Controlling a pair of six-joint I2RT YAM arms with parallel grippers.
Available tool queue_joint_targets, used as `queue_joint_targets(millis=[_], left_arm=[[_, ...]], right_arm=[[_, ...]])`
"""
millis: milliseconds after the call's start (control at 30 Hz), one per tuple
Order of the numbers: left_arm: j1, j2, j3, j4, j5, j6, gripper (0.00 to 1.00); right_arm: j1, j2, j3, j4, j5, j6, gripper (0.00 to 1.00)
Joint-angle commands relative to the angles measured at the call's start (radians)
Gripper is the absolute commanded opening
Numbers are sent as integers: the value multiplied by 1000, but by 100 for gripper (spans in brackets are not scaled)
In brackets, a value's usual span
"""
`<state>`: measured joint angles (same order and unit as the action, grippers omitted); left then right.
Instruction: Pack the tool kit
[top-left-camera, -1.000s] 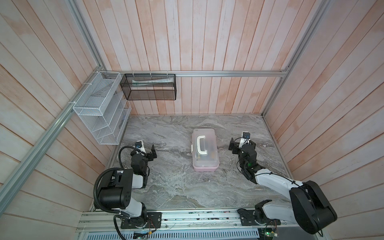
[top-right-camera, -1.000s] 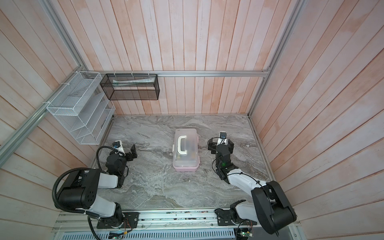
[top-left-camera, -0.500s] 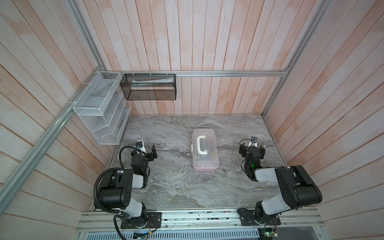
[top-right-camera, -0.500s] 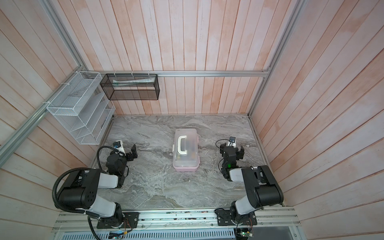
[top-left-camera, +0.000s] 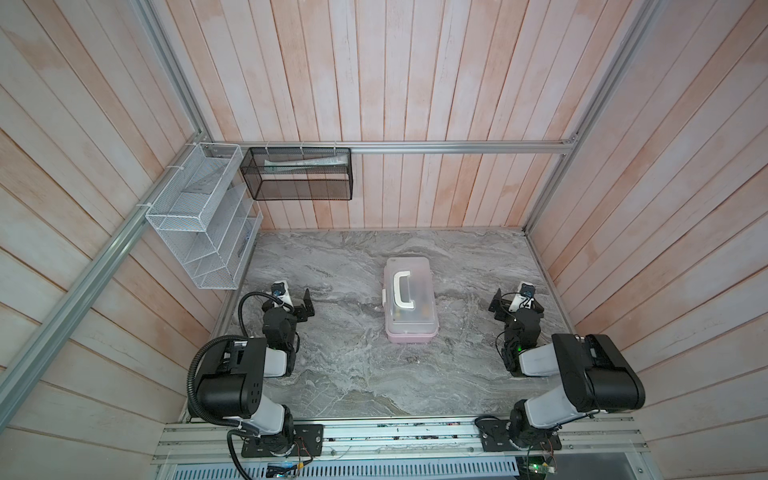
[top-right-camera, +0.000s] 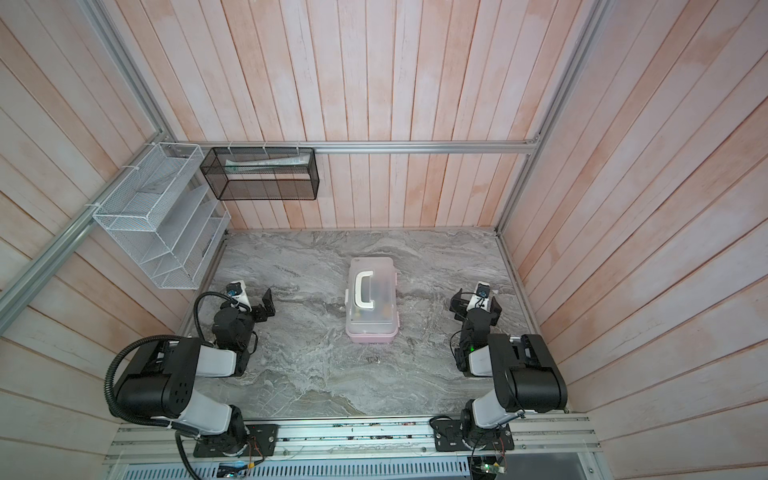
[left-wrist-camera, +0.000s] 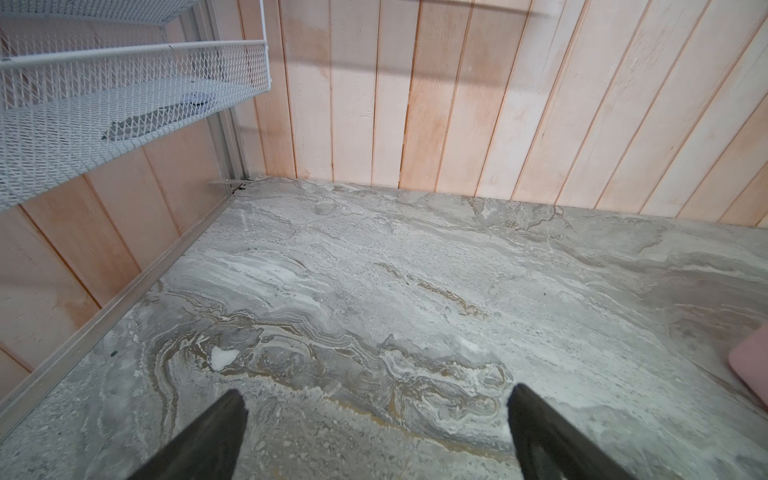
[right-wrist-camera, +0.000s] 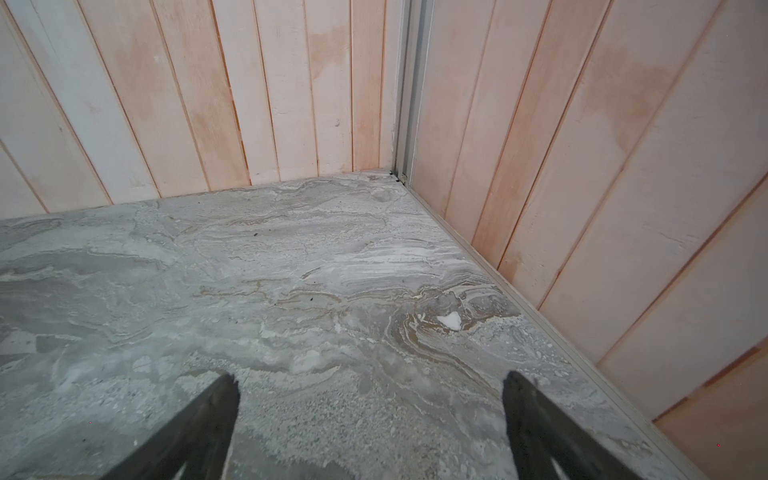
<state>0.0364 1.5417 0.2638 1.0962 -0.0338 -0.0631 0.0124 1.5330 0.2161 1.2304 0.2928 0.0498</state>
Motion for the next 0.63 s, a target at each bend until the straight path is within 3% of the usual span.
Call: queue_joint_targets(millis=[0,600], left_arm=[[-4,-3,15,21,0,15,100],[-13,6,37,-10,-14,25,100]], right_arm=[[-4,-11,13,5,-27,12,98],[-4,-13,16,-2,-28,12,98]])
